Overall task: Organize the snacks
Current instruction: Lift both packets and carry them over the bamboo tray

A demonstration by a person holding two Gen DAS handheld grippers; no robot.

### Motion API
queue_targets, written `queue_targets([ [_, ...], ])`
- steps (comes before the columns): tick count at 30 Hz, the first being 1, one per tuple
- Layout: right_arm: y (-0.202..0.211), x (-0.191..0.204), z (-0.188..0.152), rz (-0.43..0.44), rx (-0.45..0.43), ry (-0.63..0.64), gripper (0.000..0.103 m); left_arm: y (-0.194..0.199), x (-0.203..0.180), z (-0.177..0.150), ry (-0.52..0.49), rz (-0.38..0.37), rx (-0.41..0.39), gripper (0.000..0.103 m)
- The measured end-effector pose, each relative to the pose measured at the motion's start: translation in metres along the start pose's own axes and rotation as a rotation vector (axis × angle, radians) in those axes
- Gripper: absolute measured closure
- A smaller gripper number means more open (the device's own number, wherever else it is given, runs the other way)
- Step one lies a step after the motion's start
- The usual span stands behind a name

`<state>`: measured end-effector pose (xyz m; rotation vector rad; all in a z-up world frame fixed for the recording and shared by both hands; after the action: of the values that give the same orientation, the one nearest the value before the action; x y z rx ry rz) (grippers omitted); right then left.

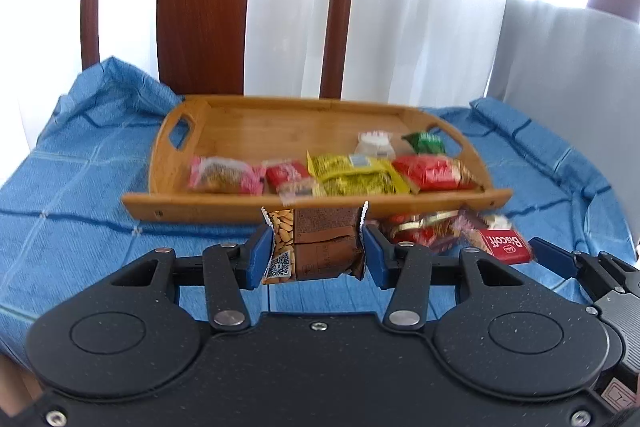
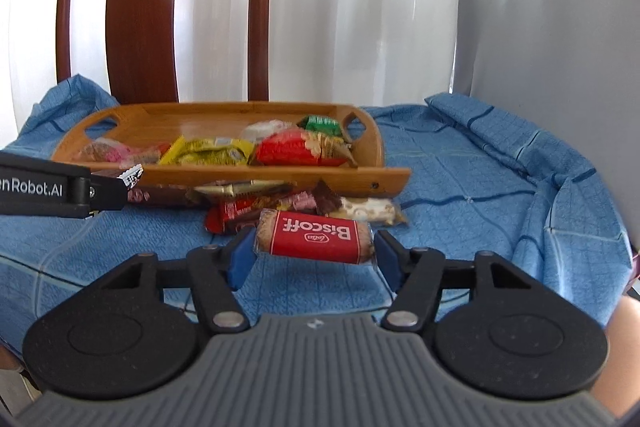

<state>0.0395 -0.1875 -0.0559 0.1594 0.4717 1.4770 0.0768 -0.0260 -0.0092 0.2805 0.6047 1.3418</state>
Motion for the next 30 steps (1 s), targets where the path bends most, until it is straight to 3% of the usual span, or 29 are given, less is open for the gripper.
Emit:
queue_targets([
  [11,-0.013,0.019,0.054,0.074,-0.075,0.042,0.037,-0.014,0.024,0.058,-0.012,0.038,-0.066,0.056],
  [19,-0.045,0.044,0.091,0.150,-0.096,0.061,0.037,-0.046,0.050,0.093,0.029,0.052,-0.044,0.056],
  [30,-0.108,0.058,0.120,0.228,-0.003,0.051,0.037,-0.103,0.072,0.110,0.078,0.053,0.027,0.056],
])
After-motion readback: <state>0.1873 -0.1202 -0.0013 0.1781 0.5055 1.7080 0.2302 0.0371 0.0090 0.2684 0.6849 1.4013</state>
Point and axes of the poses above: each gripper's, at about its wrist camera, not at the fingertips, and y roughly against the way its jaws point, x to its left, z to its top, the point moved 10 cm from there along -y, roughly the way its jaws point, and after that the axes turned 9 degrees about y, right-handed, at the moved point
